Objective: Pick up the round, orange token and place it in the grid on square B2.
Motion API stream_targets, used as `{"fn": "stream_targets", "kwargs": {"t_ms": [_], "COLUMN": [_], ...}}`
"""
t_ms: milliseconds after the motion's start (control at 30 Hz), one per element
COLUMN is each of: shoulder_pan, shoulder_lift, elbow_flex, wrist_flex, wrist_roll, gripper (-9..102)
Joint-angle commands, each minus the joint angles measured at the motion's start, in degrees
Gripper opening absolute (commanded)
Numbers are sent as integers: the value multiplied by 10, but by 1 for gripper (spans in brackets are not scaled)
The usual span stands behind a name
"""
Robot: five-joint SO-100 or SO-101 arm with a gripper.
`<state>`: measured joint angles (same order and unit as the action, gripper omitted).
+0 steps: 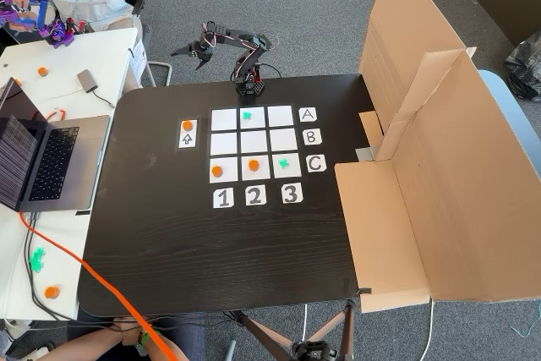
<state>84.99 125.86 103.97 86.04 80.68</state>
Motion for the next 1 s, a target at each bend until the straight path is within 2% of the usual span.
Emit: {"fn": "stream_targets", "kwargs": {"t_ms": [0,367,967], "shoulder_pan": [-25,-89,-210], "shoulder_lift": [-26,-157,-381], "elbow_flex": [-39,-105,-229], "wrist_flex": [8,23,27], "wrist_roll": [-15,-53,-151], "gripper": [64,78,78]}}
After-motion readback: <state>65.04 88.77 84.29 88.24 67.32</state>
